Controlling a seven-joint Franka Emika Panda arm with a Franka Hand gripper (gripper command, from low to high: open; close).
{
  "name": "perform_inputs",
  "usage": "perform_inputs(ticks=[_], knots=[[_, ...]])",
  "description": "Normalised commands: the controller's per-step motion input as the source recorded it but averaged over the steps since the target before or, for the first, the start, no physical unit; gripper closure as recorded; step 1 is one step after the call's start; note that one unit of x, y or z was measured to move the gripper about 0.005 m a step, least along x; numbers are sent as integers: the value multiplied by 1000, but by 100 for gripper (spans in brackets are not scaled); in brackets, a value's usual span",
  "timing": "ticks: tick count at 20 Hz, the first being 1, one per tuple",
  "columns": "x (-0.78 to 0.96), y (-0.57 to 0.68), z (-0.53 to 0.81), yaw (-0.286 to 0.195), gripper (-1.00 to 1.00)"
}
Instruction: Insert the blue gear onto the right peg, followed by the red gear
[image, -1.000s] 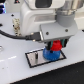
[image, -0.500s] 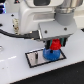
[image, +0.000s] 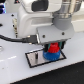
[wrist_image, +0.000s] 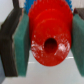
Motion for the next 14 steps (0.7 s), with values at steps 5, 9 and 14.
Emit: perform_inputs(ticks=[5, 9, 14], knots=[[251, 44, -203, 0, 100], [202, 58, -254, 0, 100], [87, 23, -80, 0, -100]])
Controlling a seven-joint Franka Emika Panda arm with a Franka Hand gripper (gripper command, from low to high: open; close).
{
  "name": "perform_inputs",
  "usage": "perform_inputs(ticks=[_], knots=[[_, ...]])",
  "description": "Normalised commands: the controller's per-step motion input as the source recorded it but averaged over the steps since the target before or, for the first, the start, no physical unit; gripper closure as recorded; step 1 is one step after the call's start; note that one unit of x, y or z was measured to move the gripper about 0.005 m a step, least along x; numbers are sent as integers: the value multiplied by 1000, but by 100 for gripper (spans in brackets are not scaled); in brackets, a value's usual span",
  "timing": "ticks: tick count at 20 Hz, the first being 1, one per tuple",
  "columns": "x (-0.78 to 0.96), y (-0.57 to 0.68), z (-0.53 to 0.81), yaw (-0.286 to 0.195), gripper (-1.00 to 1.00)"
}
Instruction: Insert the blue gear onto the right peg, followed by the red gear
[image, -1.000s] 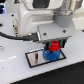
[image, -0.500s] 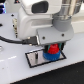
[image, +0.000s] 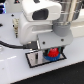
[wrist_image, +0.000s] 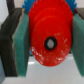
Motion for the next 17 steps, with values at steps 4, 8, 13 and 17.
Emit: perform_inputs(ticks=[4, 8, 13, 17], knots=[[7, -22, -100, 0, -100], [10, 18, 372, 0, -100], [11, 53, 439, 0, -100], [-3, 68, 617, 0, -100]])
